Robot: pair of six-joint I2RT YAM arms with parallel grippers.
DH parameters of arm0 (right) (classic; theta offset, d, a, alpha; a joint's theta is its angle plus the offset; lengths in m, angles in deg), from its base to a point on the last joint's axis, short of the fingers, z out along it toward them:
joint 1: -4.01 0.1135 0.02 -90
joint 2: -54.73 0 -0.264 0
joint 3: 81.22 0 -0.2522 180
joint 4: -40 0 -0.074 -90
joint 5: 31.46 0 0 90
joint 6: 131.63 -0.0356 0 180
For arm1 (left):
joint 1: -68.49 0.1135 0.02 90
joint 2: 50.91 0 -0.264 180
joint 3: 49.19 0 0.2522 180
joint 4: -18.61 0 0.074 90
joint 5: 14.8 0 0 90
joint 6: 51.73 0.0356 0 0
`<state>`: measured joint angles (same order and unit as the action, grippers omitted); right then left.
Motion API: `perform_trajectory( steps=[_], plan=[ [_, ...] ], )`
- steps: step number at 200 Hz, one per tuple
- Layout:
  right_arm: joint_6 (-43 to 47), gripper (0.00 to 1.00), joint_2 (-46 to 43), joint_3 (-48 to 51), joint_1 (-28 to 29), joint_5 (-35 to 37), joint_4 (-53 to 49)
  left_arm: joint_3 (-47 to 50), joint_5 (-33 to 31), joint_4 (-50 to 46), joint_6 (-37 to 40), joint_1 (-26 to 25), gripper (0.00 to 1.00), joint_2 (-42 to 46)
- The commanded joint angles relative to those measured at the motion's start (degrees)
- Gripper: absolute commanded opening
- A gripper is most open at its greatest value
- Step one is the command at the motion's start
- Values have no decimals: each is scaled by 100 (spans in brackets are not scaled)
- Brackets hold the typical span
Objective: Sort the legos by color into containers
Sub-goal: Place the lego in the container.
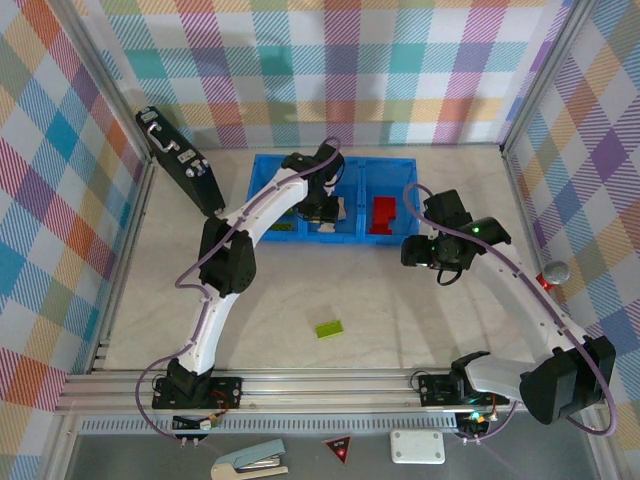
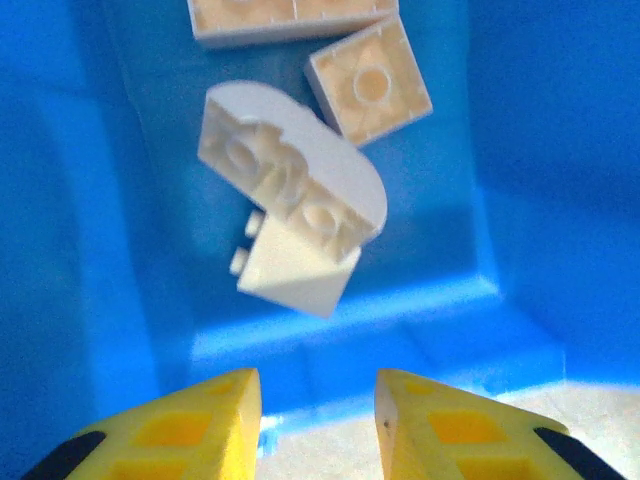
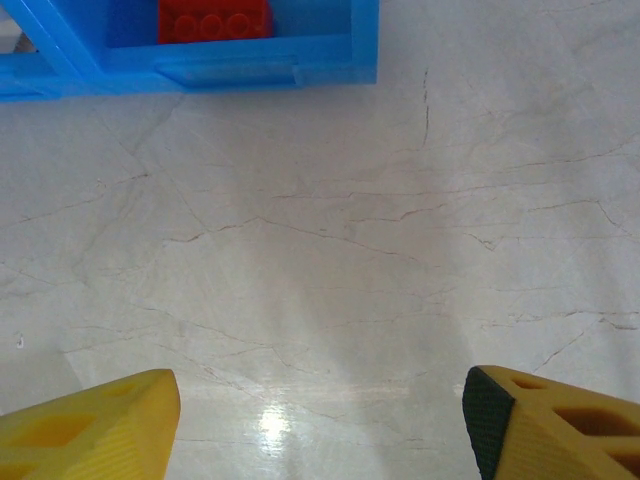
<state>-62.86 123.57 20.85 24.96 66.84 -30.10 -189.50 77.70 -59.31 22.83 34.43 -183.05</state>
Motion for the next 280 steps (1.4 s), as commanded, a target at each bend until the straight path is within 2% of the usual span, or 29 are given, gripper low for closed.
perform_trajectory(
  steps=[1, 65, 141, 196, 280],
  plan=[
    [-83, 76, 41, 75, -16, -100, 70, 475, 108, 47, 129, -167, 35, 686],
    [-37, 76, 187, 27, -12, -89, 118, 2321, 320, 451, 908, -498, 34, 1911],
    [49, 76, 263, -11, -12, -33, 68, 3656, 192, 613, 1438, -1560, 38, 2807],
    [47, 76, 262, -26, -12, -20, 53, 4543, 225, 1025, 1248, -2165, 42, 3044],
    [54, 76, 200, -70, -12, 62, -88, 5191, 448, 1499, 1149, -2619, 60, 2761]
  ],
)
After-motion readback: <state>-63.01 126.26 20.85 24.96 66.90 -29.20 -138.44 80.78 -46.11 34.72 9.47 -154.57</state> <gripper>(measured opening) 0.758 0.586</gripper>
